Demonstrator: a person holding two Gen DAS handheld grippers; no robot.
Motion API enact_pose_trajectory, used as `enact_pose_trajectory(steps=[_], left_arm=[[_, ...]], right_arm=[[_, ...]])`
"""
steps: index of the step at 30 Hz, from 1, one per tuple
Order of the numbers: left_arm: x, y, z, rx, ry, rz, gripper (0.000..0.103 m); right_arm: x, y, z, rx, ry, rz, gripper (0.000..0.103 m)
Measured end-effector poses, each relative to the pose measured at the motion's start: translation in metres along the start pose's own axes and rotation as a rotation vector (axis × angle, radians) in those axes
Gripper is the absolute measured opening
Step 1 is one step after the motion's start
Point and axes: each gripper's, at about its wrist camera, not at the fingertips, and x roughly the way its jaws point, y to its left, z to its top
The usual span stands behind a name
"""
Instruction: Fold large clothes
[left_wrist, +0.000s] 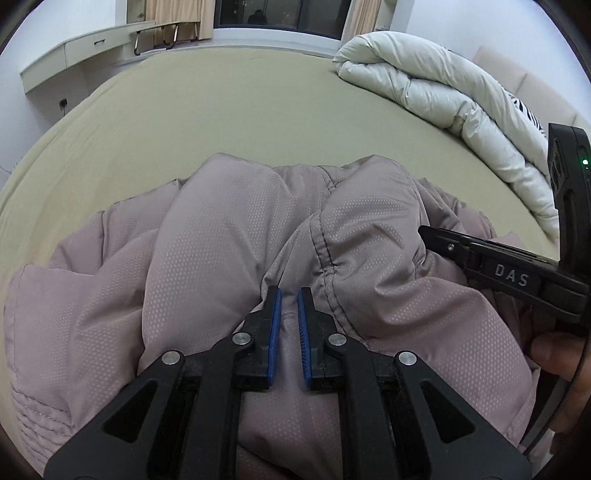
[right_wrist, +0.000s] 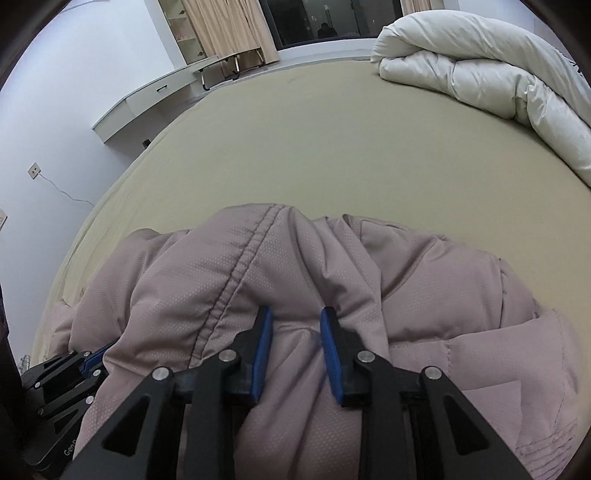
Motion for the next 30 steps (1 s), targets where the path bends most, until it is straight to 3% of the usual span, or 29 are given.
enact_pose_trajectory(steps=[2, 4, 6, 7, 8, 11, 12, 14, 17, 23, 25, 27, 30], left_arm=[[-0.025, 0.004, -0.003, -0.036, -0.013, -0.013, 0.009], [-0.060, 0.006, -0.005, -0.062, -0.088, -0.020, 0.009], [-0.093, 0.009, -0.016, -0.061, -0.153, -0.021, 0.009], [-0.103, 0.010, -0.021, -0.060, -0.165, -0.024, 0.009], [-0.109, 0.012, -0.029, -0.047, -0.167, -0.015, 0.009], [-0.091, 0.012, -0.038, -0.033, -0.110, 0.007, 0.009], [-0.077, 0.016, -0.040, -0.045, -0.064, 0.008, 0.009], [-0.064, 0.018, -0.048, -0.043, -0.053, 0.013, 0.009], [-0.049, 0.008, -0.048, 0.018, -0.051, 0.048, 0.009], [-0.023, 0.006, -0.041, 0.004, -0.037, 0.028, 0.009], [-0.027, 0.004, -0.036, -0.008, -0.040, -0.004, 0.009], [-0.057, 0.013, -0.042, -0.031, -0.067, -0.020, 0.009], [-0.111, 0.018, -0.053, -0.012, -0.152, 0.022, 0.009]], right_arm=[[-0.024, 0.000, 0.006, 0.019, -0.029, -0.004, 0.029], [-0.057, 0.005, -0.001, 0.016, -0.105, 0.031, 0.030], [-0.095, 0.016, -0.017, -0.004, -0.174, 0.075, 0.042], [-0.107, 0.022, -0.026, -0.017, -0.193, 0.092, 0.055], [-0.113, 0.031, -0.036, -0.043, -0.205, 0.097, 0.060], [-0.098, 0.053, -0.058, -0.143, -0.149, 0.058, 0.060], [-0.084, 0.054, -0.064, -0.144, -0.104, 0.039, 0.060], [-0.060, 0.049, -0.070, -0.135, -0.060, -0.006, 0.059], [-0.050, 0.056, -0.078, -0.195, -0.087, -0.057, 0.058], [-0.038, 0.060, -0.091, -0.243, -0.112, -0.087, 0.059], [-0.044, 0.061, -0.091, -0.250, -0.106, -0.077, 0.059], [-0.060, 0.058, -0.086, -0.239, -0.095, -0.057, 0.059], [-0.109, 0.046, -0.088, -0.169, -0.172, -0.011, 0.079]])
